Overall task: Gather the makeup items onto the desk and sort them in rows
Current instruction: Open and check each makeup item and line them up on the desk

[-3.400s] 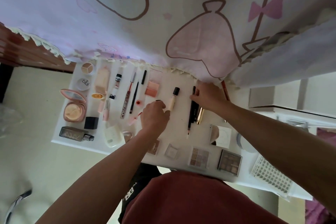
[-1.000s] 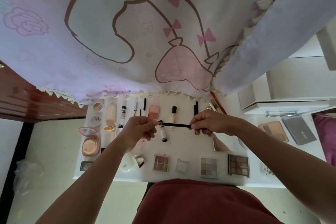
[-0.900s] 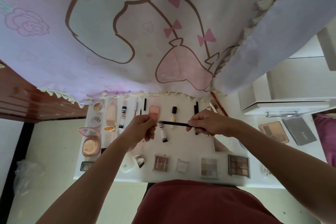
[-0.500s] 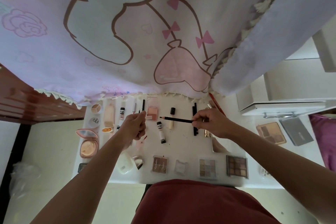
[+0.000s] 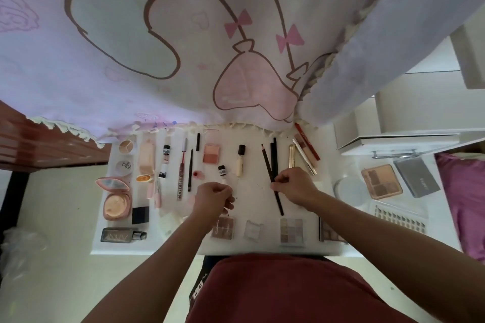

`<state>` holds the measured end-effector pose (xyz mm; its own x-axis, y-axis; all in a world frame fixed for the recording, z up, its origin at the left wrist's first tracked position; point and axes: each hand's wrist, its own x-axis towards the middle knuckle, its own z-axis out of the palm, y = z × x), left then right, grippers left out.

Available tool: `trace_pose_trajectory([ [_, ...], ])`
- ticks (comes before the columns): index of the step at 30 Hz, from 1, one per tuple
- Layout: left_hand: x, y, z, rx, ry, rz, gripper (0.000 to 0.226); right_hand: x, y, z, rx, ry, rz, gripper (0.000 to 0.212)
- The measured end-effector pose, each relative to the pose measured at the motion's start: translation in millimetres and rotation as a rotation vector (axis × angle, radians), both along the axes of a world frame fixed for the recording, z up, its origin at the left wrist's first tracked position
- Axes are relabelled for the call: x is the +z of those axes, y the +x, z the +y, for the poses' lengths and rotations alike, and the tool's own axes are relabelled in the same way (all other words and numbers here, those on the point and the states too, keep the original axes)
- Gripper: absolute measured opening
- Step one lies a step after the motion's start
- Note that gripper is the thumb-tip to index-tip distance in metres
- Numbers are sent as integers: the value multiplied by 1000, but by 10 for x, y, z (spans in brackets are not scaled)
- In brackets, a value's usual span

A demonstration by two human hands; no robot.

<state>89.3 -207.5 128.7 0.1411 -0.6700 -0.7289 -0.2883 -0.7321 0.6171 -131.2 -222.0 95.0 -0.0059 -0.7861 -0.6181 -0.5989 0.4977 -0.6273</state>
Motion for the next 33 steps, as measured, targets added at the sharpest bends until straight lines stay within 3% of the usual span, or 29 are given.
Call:
trace_pose_trajectory([
  [11,-522,-164,267,-161,-33,-349,11,-270,512,-275,226,202,151,26],
  [20,-680,-142,256,-268,28,-427,14,-343,552,-286,205,275,166,29],
  [24,-589,-147,231,-271,32,-427,15,-253,331,-335,111,136,126,16],
  [28,-469,-79,186,-261,5,-445,14,-197,19,-535,174,-66,321,12],
  [33,-340,3,151,-261,-44,-389,12,-223,-10,-704,347,-68,481,22],
])
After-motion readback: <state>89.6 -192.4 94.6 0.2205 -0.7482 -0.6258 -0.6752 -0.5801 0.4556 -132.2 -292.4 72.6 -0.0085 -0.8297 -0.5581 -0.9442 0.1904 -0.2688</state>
